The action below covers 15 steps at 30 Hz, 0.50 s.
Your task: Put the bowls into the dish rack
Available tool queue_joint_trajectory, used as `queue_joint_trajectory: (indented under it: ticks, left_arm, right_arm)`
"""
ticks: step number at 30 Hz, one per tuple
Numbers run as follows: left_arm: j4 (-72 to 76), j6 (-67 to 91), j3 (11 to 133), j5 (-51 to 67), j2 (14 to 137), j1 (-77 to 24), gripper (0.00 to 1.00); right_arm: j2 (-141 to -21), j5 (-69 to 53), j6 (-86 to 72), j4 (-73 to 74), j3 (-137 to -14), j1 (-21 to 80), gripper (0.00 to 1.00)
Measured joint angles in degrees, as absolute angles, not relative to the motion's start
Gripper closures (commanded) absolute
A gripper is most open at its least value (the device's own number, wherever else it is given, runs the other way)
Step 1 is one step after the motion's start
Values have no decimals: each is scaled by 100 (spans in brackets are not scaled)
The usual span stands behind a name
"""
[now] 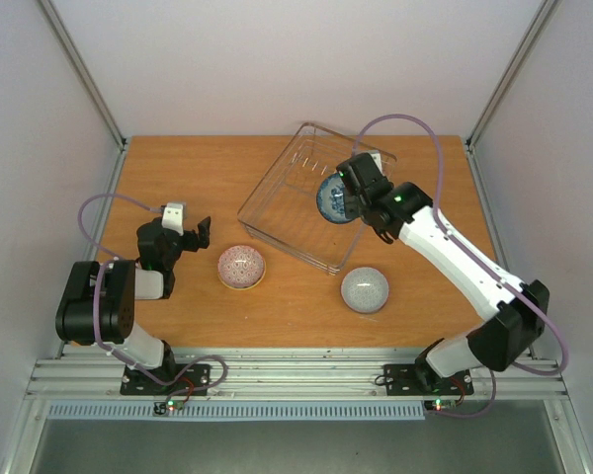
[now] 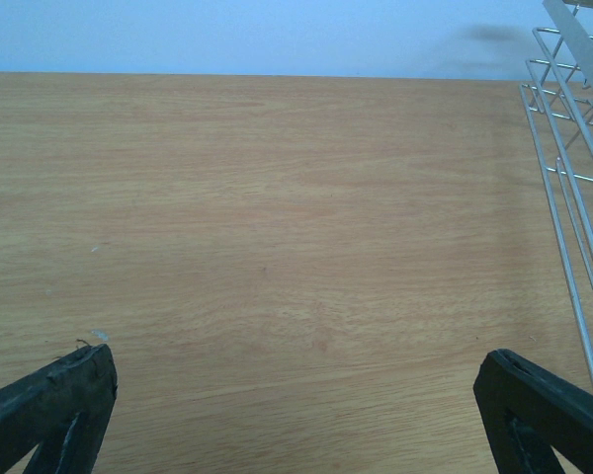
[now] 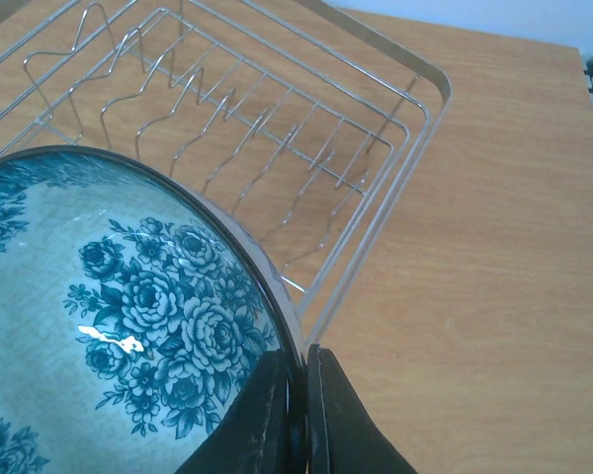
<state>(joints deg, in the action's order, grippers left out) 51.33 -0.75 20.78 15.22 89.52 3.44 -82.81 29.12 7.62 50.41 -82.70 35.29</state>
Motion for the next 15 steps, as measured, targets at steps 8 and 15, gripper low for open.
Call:
queue_joint_trajectory:
  ticks: [8,15]
  left_arm:
    - [5133,-75,2078,1522,8952,346,1]
    - [5133,-75,2078,1520,8952,344,1]
  right_arm:
    - [-9159,2821,869,4873,-8595,3426,99]
    - [-9684,2716,891,4827,-8713,3297,99]
